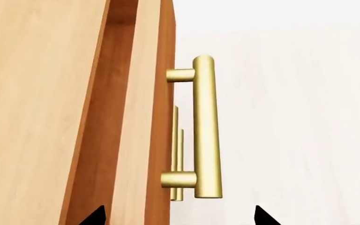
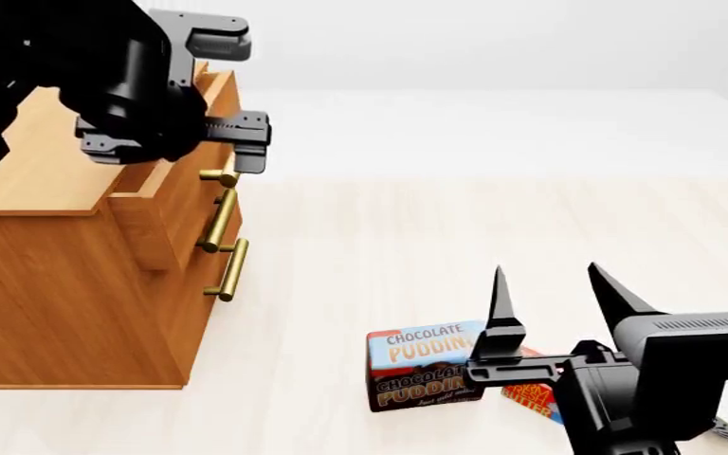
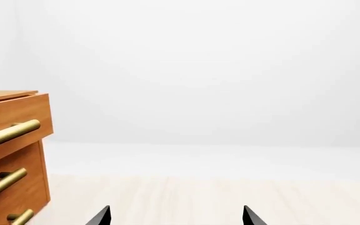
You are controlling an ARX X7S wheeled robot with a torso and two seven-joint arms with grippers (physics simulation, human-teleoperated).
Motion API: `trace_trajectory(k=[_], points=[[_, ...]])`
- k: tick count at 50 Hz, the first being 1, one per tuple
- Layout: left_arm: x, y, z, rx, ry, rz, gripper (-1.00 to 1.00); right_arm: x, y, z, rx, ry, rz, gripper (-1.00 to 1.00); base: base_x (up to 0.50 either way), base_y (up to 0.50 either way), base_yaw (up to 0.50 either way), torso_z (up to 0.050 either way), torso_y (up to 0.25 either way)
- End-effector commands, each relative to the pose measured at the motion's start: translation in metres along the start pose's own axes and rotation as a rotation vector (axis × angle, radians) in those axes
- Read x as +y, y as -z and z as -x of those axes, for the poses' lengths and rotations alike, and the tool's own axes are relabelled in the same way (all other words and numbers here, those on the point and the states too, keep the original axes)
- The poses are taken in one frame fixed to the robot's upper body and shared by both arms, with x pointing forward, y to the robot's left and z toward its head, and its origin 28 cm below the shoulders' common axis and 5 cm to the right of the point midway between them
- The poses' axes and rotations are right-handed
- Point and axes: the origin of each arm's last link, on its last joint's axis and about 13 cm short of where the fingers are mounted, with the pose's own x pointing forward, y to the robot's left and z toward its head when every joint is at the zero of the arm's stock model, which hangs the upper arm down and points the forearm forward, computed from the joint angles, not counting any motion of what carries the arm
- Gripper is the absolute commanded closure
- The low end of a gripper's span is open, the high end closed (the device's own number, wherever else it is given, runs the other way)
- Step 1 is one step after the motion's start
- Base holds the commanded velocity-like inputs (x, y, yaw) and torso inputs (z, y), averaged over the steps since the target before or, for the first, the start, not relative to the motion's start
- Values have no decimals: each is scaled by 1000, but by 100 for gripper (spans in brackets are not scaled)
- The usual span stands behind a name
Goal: Put the butter at the back in the top drawer of the cabinet and close it.
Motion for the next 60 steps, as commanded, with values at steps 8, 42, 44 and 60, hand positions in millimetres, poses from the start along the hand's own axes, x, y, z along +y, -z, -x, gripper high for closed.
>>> trace_trajectory(k=[8,42,44,60], points=[[-6,1,-2,41,76,-5,-100,-1,0,0,2,1,-3,-100,0,0,0,0,0],[-46,0,24,1,237,-100,-100,-6,1,0,-2,12,-19,-100,0,0,0,0,0],[-50,0,24,1,243,-107,-100,-6,1,1,-3,13,-21,-100,0,0,0,0,5],[-81,3,27,5,321,-168,-100,-11,-1,3,-11,29,-34,-100,0,0,0,0,0]])
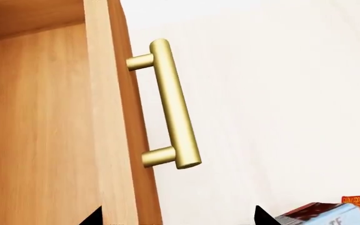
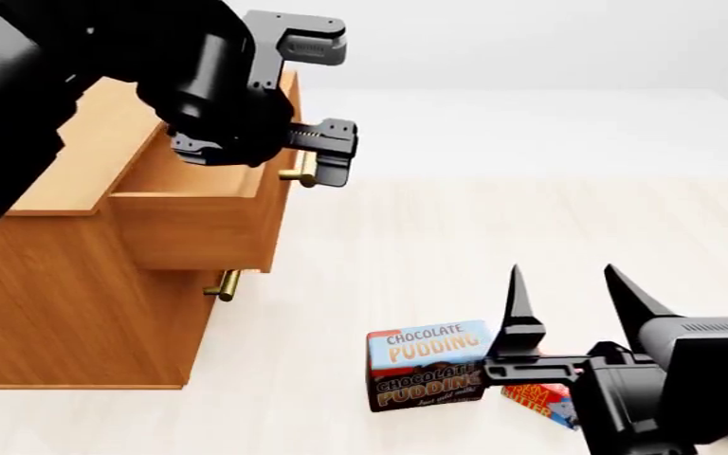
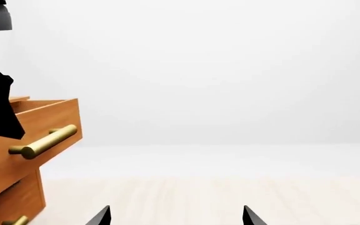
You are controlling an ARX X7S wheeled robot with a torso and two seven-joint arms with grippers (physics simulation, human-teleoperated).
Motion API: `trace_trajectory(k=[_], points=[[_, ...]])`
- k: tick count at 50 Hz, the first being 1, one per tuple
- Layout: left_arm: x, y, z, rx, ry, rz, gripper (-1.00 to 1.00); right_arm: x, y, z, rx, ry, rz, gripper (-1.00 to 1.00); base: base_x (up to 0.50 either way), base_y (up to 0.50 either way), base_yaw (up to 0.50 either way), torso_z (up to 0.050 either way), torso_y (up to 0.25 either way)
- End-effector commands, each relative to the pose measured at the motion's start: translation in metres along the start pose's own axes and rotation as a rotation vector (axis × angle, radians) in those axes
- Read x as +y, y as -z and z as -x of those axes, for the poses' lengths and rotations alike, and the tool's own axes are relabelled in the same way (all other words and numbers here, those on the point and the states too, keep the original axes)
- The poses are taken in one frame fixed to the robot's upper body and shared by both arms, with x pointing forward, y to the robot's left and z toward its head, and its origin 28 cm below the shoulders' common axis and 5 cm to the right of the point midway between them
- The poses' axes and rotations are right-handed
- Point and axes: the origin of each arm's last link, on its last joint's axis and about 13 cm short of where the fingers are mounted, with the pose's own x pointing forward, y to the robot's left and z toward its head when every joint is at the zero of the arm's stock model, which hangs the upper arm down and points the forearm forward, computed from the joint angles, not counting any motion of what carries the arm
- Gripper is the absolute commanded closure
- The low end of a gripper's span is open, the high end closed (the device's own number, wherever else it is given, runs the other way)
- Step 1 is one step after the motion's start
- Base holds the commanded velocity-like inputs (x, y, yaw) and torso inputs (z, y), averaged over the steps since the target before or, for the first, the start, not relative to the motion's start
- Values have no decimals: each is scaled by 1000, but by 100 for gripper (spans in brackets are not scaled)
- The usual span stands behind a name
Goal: Put the butter at the back in the top drawer of the cabinet and close it.
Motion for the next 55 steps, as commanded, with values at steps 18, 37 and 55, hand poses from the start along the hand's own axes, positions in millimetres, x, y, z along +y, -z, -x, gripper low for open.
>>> trace_trajectory(k=[18,37,55], points=[[-60,-1,2,2,274,-60,-100,-8,-3,3,-14,21,-19,-100,0,0,0,0,1],[-66,-6,15,-30,555,23,-100,-9,-3,3,-15,27,-23,-100,0,0,0,0,0],[-58,-7,20,-186,261,-25,-100,-8,-2,3,-13,26,-22,-100,1,-2,-3,0,0]])
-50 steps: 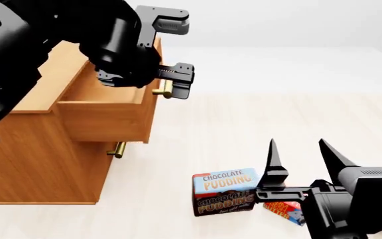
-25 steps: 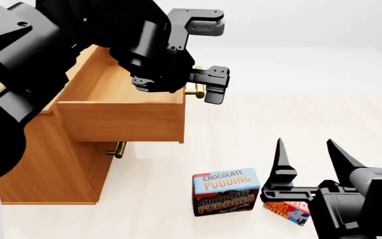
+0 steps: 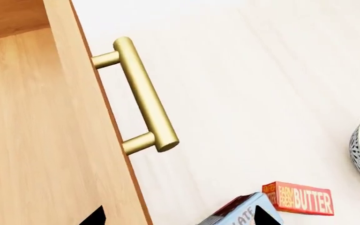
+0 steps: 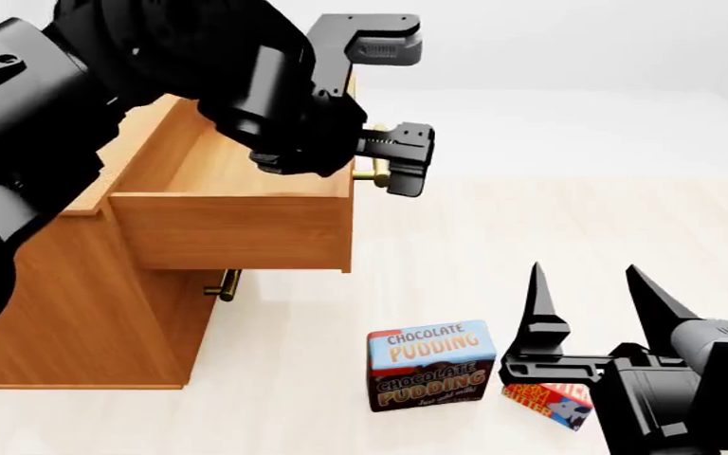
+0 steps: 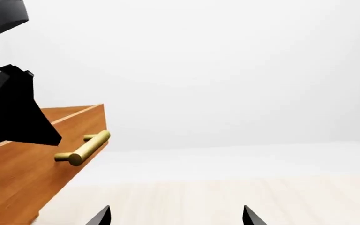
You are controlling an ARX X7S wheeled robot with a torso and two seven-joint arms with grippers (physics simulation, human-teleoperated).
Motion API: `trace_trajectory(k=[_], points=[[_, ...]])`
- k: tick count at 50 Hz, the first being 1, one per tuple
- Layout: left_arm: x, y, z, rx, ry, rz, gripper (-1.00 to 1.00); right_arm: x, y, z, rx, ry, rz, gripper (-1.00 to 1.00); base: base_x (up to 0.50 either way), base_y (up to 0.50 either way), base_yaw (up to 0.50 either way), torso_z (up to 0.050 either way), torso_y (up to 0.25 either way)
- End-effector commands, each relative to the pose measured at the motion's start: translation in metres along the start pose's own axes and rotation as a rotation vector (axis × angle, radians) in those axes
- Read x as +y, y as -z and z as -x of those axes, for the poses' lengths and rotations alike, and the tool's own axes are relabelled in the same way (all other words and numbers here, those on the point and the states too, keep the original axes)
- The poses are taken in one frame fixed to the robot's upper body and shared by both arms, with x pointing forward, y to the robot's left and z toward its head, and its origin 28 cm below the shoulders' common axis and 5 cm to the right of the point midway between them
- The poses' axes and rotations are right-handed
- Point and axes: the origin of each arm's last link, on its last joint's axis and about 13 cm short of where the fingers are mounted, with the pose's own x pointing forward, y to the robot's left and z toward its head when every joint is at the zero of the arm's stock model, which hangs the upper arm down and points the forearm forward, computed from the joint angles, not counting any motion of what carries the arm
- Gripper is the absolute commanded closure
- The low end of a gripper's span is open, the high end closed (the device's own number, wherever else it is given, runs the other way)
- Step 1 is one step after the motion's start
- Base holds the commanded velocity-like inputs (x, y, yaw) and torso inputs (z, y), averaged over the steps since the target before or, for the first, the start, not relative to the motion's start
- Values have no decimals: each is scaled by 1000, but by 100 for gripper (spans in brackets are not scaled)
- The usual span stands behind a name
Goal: Put the butter at the back in the top drawer of the cabinet and close it.
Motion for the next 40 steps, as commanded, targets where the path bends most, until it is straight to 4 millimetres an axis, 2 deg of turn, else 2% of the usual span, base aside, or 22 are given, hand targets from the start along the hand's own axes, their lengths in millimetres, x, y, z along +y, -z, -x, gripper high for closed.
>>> trace_trajectory(k=[1,12,16,19,26,30,35,40], points=[[-20,-13,17,-140,-2,13,-100,1,0,0,1,-2,1,-100,0,0,0,0,0],[-14,-15,24,-212,-184,-10,-100,2,-1,1,-2,-4,3,-100,0,0,0,0,0],[-11,-13,33,-239,-198,-12,-100,2,-2,1,-2,-4,4,-100,0,0,0,0,0],[-10,-5,50,-281,-167,-18,-100,1,-3,0,-2,-4,7,-100,0,0,0,0,0],[-18,40,106,-423,-64,-78,-100,0,-5,-1,8,-2,9,-100,0,0,0,0,0],[-19,68,130,-517,-55,-94,-100,0,-6,-1,16,7,25,-100,0,0,0,0,0],[-15,102,149,-617,-68,-93,-100,-3,-12,-2,32,20,45,-100,0,0,0,0,0],[-9,130,159,-675,-65,-95,-100,-8,-19,-3,63,33,75,-100,0,0,0,0,0]])
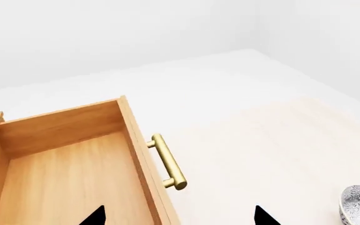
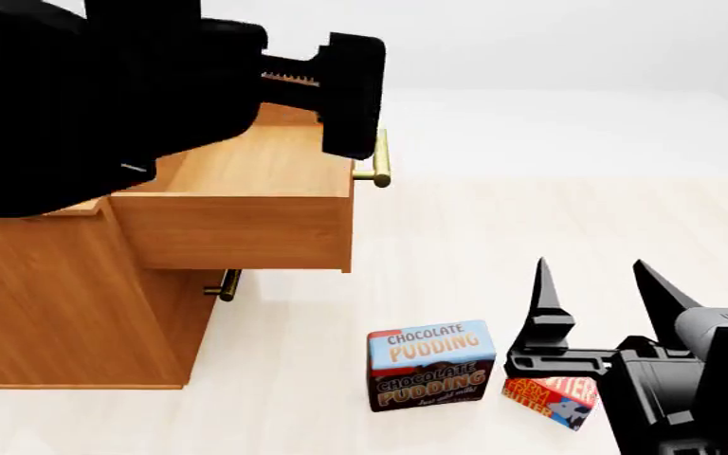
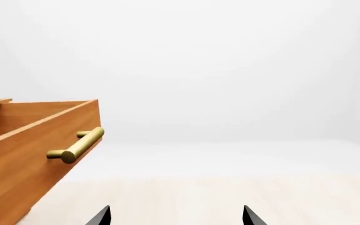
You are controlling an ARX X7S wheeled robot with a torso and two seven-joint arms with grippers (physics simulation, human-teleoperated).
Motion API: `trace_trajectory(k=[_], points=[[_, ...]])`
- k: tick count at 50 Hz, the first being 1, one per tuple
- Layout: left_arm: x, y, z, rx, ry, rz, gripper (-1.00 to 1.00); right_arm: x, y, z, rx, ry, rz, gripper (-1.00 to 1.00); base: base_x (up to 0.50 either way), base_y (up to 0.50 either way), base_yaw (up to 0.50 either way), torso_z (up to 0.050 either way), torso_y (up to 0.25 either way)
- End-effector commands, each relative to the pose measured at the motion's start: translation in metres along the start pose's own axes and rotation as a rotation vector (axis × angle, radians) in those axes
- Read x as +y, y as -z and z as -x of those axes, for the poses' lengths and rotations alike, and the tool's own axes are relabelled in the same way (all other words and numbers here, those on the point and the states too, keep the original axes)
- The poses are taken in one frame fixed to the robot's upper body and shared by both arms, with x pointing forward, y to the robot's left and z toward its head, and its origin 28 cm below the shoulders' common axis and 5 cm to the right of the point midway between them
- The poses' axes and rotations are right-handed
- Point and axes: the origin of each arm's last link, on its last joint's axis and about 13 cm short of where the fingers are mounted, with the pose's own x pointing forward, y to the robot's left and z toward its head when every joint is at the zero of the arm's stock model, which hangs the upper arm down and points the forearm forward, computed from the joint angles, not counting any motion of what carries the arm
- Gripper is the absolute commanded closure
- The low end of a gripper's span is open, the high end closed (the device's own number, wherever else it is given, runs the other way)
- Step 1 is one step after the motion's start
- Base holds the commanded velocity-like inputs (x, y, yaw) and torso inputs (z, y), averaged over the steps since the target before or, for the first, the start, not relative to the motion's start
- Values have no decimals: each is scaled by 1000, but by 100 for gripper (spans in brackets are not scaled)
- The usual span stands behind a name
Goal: Put the butter at the back in the top drawer of the cabinet and close it.
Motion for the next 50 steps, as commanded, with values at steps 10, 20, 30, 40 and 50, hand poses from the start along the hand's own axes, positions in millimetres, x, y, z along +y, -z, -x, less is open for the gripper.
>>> trace_trajectory(k=[10,20,30,40,50], points=[[4,82,96,-272,46,-75,-100,-30,-44,-7,181,-25,158,-100,0,0,0,0,0],[7,114,105,-271,184,-82,-100,-66,-91,-20,519,-224,331,-100,0,0,0,0,0],[14,118,109,-319,229,-103,-100,-90,-131,-40,826,-428,545,-100,0,0,0,0,0],[19,124,113,-303,275,-51,-100,-93,-143,-72,1061,-566,812,-100,0,0,0,0,0],[36,137,104,-249,356,-15,-100,-89,-127,-103,1246,-629,858,-100,0,0,0,0,0]])
